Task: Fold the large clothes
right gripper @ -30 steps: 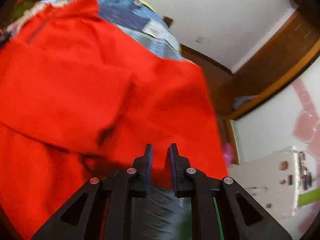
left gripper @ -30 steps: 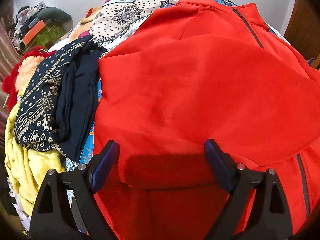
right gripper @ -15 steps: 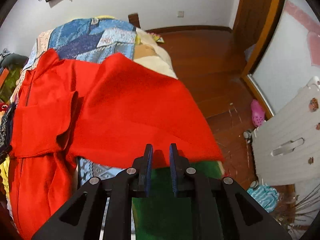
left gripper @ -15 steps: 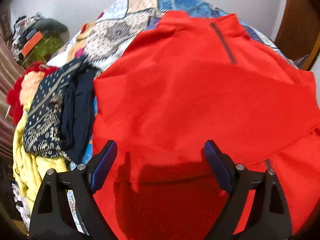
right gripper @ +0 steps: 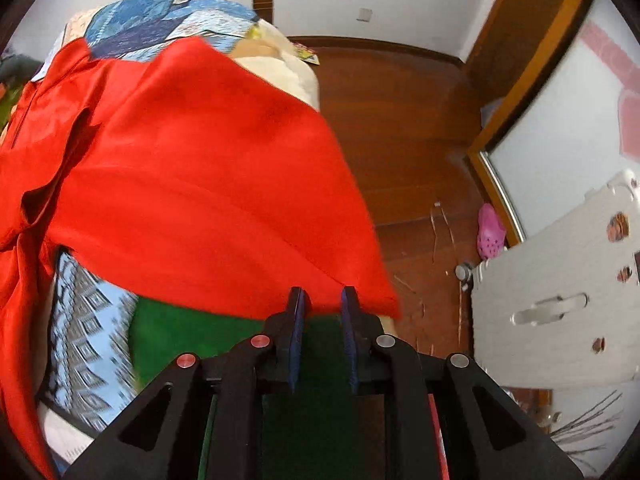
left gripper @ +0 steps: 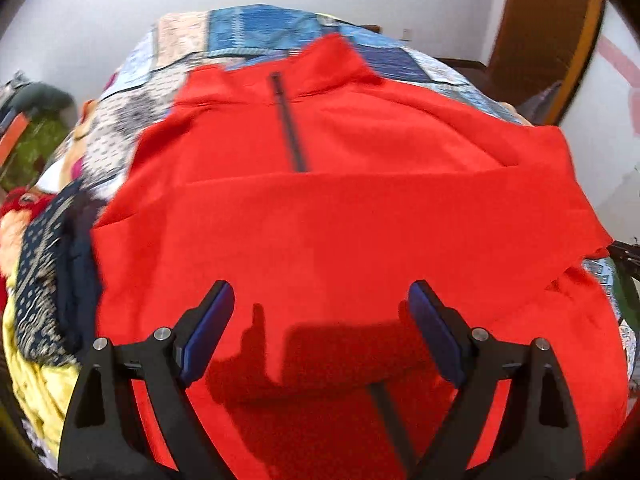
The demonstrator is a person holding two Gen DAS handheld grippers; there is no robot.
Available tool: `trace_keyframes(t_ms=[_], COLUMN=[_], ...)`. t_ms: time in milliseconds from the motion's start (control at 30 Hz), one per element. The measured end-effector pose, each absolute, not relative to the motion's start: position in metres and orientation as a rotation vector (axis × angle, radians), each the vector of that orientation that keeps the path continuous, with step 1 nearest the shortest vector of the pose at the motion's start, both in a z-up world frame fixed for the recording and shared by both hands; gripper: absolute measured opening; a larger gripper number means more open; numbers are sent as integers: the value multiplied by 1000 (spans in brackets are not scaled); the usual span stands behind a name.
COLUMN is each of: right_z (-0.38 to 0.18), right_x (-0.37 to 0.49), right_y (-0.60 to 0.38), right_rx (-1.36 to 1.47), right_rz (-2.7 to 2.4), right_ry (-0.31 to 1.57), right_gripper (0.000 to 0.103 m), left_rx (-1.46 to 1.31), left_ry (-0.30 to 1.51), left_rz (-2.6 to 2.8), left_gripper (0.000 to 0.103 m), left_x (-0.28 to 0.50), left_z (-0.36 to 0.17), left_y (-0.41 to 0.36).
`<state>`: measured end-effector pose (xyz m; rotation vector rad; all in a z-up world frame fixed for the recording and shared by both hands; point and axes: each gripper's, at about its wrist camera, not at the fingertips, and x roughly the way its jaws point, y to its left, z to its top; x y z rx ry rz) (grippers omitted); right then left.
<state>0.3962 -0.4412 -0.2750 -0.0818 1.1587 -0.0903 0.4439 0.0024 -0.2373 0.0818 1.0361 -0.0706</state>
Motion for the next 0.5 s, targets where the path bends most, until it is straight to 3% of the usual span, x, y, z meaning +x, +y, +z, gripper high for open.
trace_keyframes(t_ms=[33,67,500], right_z=[-276,-276,-252], right_x=[393,390,372], right_y=[-449,-454,-494], right_rx=[-116,-152,506], right_rz=[-164,-225,49], right_ry=[1168,1162,1073], right_gripper=[55,102,102], left_rx=[94,102,165], left_ry=[1041,1045,1070], left_rz=[-87,-100,-195], left_gripper=[89,89,90], left_x=[448,451,480], left_z=[-241,-243,-269], left_y=[-9,-16,-91])
